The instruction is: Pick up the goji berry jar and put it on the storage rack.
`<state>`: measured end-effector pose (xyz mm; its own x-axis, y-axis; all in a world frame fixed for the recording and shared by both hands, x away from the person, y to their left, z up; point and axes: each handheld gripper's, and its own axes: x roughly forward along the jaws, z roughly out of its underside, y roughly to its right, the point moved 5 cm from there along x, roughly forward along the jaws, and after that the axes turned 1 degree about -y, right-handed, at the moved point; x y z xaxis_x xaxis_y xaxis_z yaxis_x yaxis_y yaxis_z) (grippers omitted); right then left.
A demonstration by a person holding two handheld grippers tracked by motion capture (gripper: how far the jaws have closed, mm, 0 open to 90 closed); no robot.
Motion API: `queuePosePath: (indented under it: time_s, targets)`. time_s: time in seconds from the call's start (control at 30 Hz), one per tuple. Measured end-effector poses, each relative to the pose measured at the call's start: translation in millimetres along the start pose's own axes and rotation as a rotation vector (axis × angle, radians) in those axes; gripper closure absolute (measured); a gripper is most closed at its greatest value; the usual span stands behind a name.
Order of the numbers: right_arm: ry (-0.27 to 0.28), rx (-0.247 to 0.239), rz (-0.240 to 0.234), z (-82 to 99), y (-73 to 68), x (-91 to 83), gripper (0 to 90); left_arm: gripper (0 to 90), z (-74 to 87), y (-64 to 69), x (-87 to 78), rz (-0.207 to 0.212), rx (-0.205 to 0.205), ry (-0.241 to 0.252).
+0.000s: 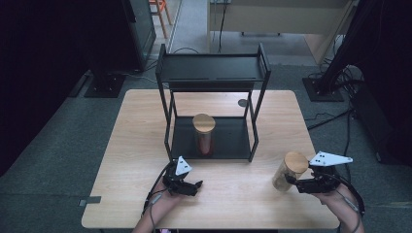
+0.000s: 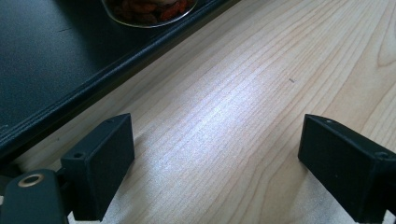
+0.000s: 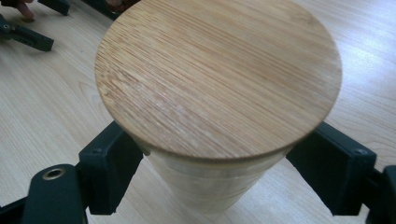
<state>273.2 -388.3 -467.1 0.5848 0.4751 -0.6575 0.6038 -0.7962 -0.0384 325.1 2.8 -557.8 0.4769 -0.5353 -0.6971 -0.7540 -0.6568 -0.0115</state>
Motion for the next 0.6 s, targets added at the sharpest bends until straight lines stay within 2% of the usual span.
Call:
queuePosePath:
  time_s: [0.6]
  targets:
    - [0.003, 0.002, 0.004, 1.4, -0.1, 9.3, 18.8, 11.0, 0.2, 0.1, -0.3, -0.002, 0.0, -0.001]
